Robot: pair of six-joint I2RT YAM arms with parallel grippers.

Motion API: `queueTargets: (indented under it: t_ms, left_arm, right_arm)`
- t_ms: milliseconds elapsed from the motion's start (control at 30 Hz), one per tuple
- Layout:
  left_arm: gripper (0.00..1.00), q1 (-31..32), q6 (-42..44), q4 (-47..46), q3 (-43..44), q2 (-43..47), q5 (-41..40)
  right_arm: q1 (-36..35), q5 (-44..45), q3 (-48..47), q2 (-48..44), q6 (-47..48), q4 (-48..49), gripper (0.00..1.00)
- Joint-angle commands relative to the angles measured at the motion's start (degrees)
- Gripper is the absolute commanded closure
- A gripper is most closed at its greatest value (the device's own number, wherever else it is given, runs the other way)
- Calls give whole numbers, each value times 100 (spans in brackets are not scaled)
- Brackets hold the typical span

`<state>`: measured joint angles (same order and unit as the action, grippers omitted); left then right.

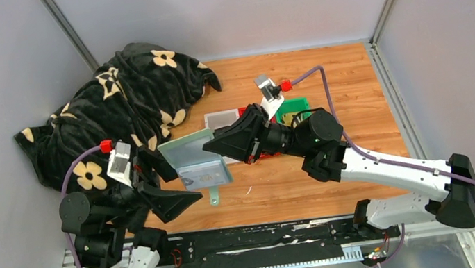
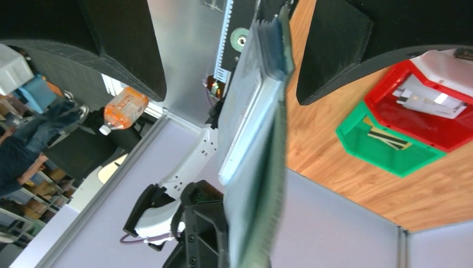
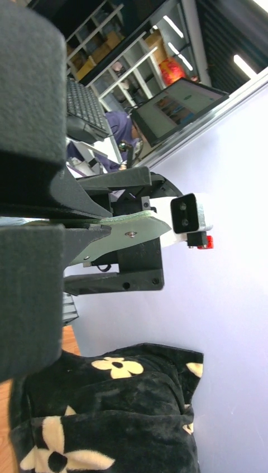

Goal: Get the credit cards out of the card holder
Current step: Remove the credit card from the card holder.

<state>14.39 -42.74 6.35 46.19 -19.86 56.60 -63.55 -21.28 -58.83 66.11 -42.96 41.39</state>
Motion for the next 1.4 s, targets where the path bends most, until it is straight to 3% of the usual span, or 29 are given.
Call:
queueTargets:
  t_ms: [0,67,200,333,400,500,633,767,933,1133,1367]
  left_arm:
    - [10,11,-216,-249,-71,44,338]
    - [14,11,-230,-247,-195,75,343]
    - [33,11,-155,-251,-334,94,260]
    - [71,11,93,-101,-251,-20,103]
    - [81,11,363,194,-141,-84,46]
    - [89,11,827,614,-7,-160,139]
    - [90,7,2229,1904,366,-334,270]
    - [93,11,3695,3309,772,-691,369]
    - [94,11,4601,4114,1065,-1027,434]
    - [94,11,4744,4129,1055,-1000,808]
    - [92,11,5357,4558,1172,-946,812]
  right_arm:
    - [36,537,221,14,-517,1231,100]
    - [33,657,344,40,-567,1490,100]
    - [-34,783,568,156,-564,1836,100]
    - [-35,685,724,173,-481,1725,99]
    - [-26,557,698,50,-141,1260,92]
    - [44,187,406,-247,769,-167,67]
    - [123,-599,-469,-282,2501,-2528,48]
    - [119,-960,-1565,222,3909,-4832,46]
    - [49,-798,-2573,823,4937,-6497,49]
    - [-76,-588,-3268,1219,5481,-7200,58]
    - [-167,-1140,-4092,1630,5856,-7932,67]
